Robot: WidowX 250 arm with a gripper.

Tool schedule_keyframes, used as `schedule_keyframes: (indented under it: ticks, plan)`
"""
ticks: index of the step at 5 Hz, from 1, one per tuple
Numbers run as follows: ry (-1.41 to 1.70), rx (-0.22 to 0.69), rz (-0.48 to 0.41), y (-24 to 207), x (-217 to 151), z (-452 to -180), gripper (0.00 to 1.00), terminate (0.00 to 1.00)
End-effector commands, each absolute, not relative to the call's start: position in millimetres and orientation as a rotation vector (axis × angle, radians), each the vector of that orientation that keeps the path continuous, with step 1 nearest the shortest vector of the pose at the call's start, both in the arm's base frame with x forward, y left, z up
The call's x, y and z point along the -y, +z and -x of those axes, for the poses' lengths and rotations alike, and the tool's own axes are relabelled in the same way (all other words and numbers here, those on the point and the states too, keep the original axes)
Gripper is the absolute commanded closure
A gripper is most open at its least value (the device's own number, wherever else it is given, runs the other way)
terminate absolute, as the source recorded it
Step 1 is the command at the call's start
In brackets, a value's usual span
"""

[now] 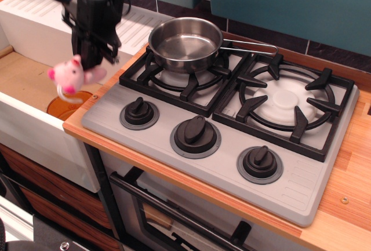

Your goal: Put stuffedpig in pan

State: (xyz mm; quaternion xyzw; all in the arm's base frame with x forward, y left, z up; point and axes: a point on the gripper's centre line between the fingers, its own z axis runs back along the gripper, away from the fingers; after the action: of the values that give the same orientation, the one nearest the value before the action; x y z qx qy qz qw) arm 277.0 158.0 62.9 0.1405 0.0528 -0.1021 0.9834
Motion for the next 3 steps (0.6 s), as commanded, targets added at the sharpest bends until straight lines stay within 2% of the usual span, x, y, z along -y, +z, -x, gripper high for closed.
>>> schedule_keyframes:
  ticks: [1,2,3]
  plan:
    - [-0.207,-0.074,-0.322,124,-159,-299,1.0,0.0]
    - [-0.22,-0.081,-0.262,134,-156,-314,1.0,0.0]
    - [-0.232,-0.08,-0.129,141,-150,-337,1.0,0.0]
